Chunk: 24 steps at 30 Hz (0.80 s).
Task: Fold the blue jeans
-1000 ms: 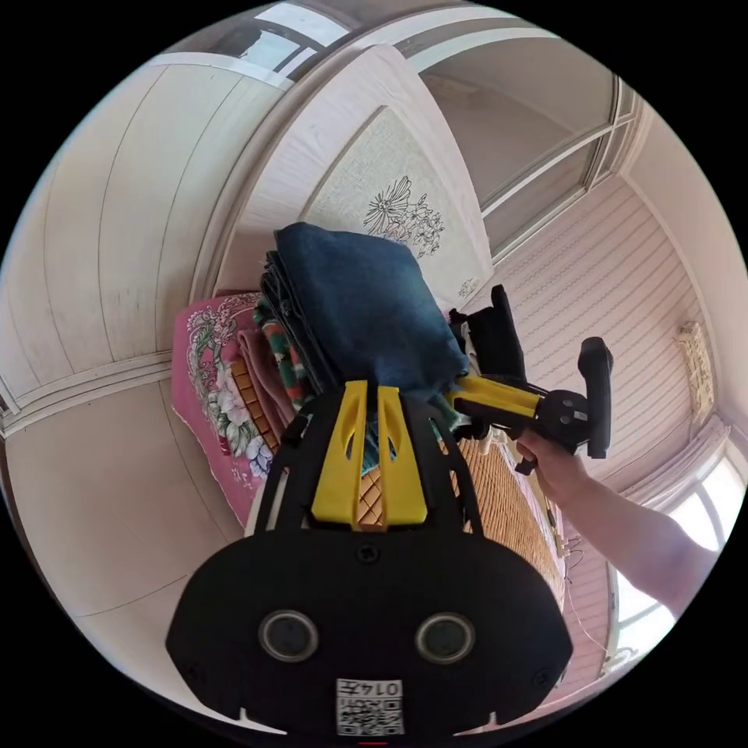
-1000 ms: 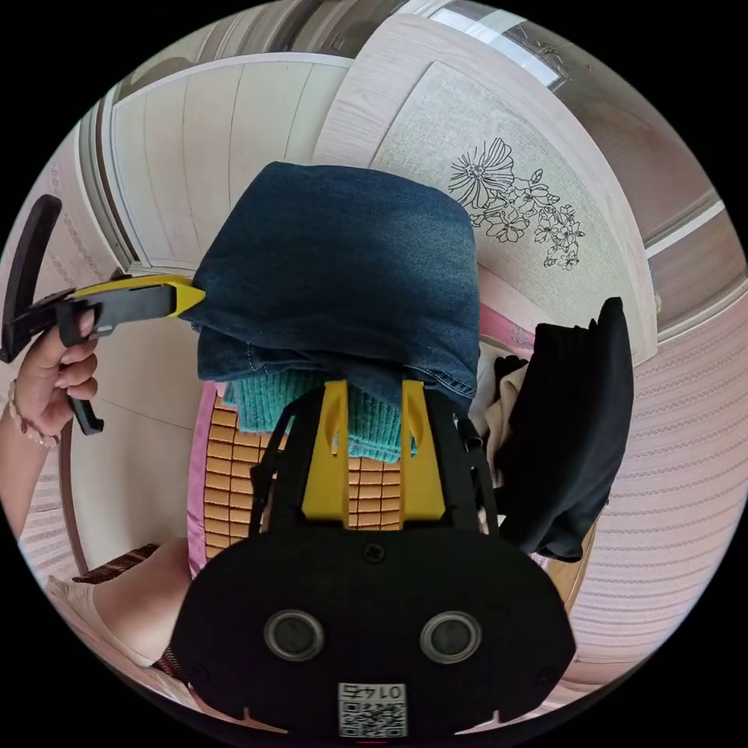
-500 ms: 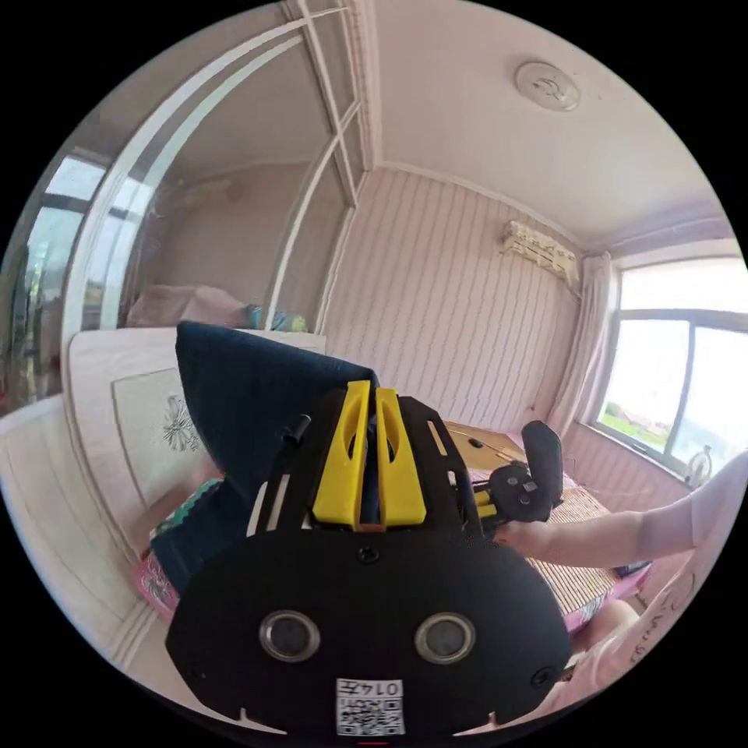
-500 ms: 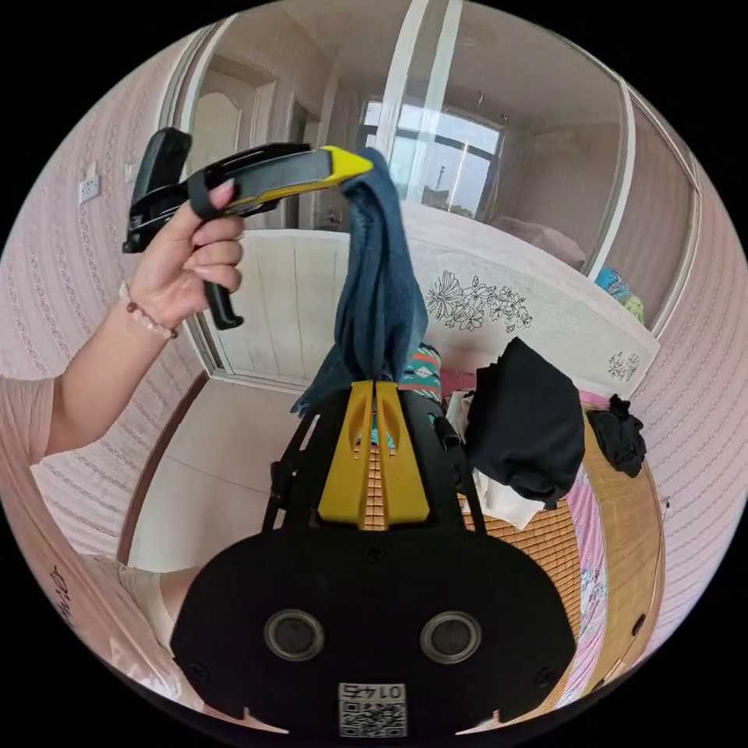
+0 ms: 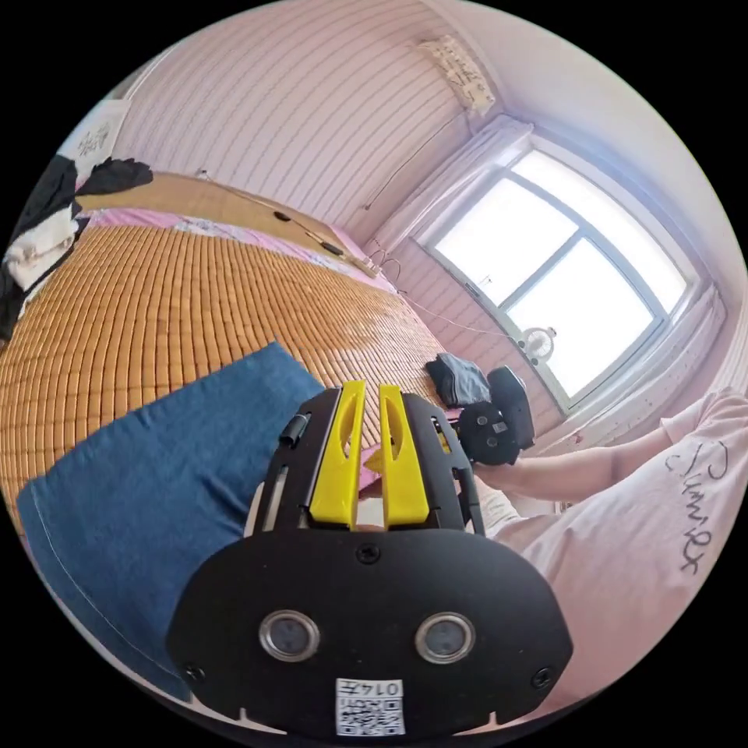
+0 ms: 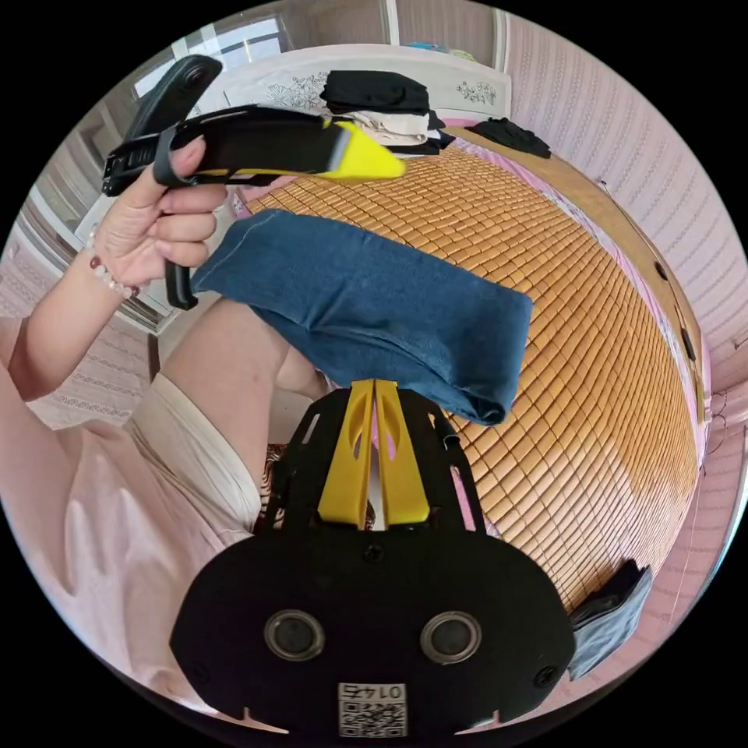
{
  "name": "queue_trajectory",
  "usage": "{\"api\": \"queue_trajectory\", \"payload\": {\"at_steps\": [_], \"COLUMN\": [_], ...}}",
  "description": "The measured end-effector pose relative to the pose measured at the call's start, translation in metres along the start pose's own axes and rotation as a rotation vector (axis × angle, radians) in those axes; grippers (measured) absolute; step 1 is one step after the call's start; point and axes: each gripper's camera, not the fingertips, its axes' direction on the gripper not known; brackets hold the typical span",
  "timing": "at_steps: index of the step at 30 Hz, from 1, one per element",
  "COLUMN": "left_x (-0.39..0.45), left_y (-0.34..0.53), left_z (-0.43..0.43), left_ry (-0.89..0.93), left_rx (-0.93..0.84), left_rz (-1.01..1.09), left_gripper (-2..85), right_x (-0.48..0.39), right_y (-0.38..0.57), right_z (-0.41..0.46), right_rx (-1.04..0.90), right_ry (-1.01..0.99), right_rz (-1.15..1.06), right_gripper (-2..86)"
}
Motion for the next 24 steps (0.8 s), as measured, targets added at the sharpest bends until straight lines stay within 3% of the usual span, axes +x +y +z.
{"api": "queue_trajectory", "payload": {"at_steps": [4, 6, 9, 13, 17, 21, 24], "left_x": [-0.026, -0.043, -0.068, -0.097, -0.126, -0.142, -0.115], "left_y": [0.058, 0.092, 0.121, 0.132, 0.121, 0.110, 0.092], "left_z": [-0.053, -0.093, -0.119, -0.120, -0.099, -0.086, -0.099], "left_ry": [-0.226, -0.452, -0.617, -0.614, -0.482, -0.435, -0.603], "left_rx": [0.092, 0.135, 0.123, 0.113, 0.109, 0.071, 0.050], "left_rz": [-0.200, -0.354, -0.509, -0.644, -0.715, -0.789, -0.692], "left_gripper": [4.2, 4.8, 7.2, 12.3, 13.3, 10.6, 4.8], "right_x": [0.001, -0.006, -0.018, -0.018, 0.002, 0.029, 0.061], "right_y": [-0.002, -0.018, -0.046, -0.074, -0.076, -0.072, -0.065], "right_z": [-0.001, -0.001, 0.004, 0.028, 0.066, 0.045, 0.011], "right_rx": [0.043, 0.063, 0.073, -0.026, -0.262, -0.229, -0.169], "right_ry": [0.005, 0.035, 0.076, 0.132, 0.151, 0.114, 0.022], "right_rz": [-0.053, -0.132, -0.274, -0.388, -0.400, -0.321, -0.246], "right_gripper": [2.2, 6.9, 12.8, 15.3, 12.8, 7.0, 1.9]}}
